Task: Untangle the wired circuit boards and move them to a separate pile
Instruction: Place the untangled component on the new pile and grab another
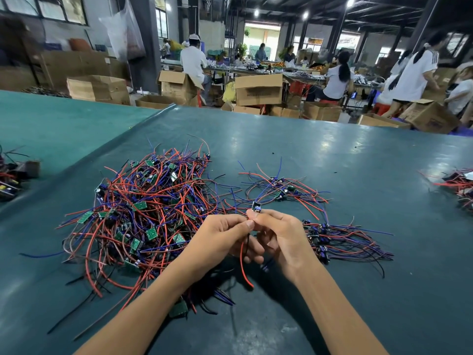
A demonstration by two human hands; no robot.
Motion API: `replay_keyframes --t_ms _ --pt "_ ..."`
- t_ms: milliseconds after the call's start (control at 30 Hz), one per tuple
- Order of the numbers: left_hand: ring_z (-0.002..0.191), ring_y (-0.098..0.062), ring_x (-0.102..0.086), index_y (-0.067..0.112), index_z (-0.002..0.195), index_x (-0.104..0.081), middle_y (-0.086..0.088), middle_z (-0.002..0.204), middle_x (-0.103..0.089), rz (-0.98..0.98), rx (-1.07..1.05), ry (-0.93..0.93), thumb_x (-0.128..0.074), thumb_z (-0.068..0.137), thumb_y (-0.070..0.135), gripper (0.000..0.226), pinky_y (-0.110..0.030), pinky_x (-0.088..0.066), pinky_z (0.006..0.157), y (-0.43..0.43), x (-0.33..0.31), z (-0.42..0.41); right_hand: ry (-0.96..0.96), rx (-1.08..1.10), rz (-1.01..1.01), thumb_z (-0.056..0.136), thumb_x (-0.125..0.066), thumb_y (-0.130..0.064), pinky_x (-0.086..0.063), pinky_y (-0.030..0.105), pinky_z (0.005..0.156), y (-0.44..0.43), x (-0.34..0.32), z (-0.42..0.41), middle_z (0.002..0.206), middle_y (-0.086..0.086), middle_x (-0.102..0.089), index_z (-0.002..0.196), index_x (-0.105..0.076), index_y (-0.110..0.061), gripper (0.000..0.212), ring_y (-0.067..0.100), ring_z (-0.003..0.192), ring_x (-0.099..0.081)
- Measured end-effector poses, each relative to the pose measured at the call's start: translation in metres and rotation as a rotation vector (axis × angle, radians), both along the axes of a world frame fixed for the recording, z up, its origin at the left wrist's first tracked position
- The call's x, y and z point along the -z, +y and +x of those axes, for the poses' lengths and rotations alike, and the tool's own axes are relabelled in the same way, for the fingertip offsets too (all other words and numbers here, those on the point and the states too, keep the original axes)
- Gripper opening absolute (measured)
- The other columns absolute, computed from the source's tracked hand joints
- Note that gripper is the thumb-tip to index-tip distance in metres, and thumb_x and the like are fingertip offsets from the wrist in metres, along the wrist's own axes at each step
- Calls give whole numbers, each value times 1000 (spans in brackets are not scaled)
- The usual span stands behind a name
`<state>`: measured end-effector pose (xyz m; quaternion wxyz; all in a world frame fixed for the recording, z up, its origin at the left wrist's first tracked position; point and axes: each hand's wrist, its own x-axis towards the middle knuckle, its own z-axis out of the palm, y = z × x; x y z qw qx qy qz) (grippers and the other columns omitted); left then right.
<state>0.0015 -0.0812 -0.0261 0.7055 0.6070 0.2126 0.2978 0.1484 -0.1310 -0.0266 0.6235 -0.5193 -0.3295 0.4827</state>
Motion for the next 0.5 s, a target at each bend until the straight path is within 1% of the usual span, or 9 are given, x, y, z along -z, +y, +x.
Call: replay_keyframes --t_ms 33,133,200,267,333,400,500 --pt "65 -33 -72 6 92 -67 -22 80 -73 -5 2 3 -56 98 24 22 -27 -55 58 0 0 0 -10 11 0 69 -84 -31 -25 31 57 0 0 0 76 10 -60 85 -75 -13 26 23 60 -36" --pt "68 -33 -73 4 95 -65 -22 81 -73 2 25 34 -53 102 19 21 -28 -56 60 1 2 0 -66 54 -6 71 -82 -29 -25 28 53 -1 2 1 66 5 -59 78 -75 -14 18 17 53 -38" --pt "68 -32 -74 1 97 -63 -21 81 -74 33 34 55 -50 104 16 21 -28 -57 61 0 1 0 -55 97 2 73 -81 -21 -31 26 52 0 2 1 64 8 -60 74 -75 -12 11 19 54 -42" --pt "66 -31 -73 -4 99 -62 -19 79 -74 77 15 68 -50 104 15 23 -28 -56 60 -1 1 1 2 118 33 75 -79 -11 -35 25 50 0 3 0 63 9 -59 73 -75 -10 5 19 52 -45" --pt "63 -31 -72 -11 100 -60 -20 77 -73 114 -20 71 -50 103 13 26 -27 -55 57 -2 1 3 47 94 46 76 -79 -11 -36 25 49 0 1 0 65 13 -54 76 -74 -10 5 20 50 -43" --pt "62 -31 -72 -9 95 -59 -23 78 -73 126 -40 63 -49 104 12 25 -26 -55 55 -3 1 4 70 40 40 76 -81 -14 -40 26 46 -2 0 0 71 17 -53 82 -74 -9 11 21 47 -44" --pt "61 -29 -72 -8 94 -59 -26 80 -73 139 -48 45 -48 104 12 25 -26 -55 55 -2 2 3 30 -32 18 75 -84 -23 -40 27 49 -3 -3 0 76 18 -56 86 -75 -7 21 21 47 -48"
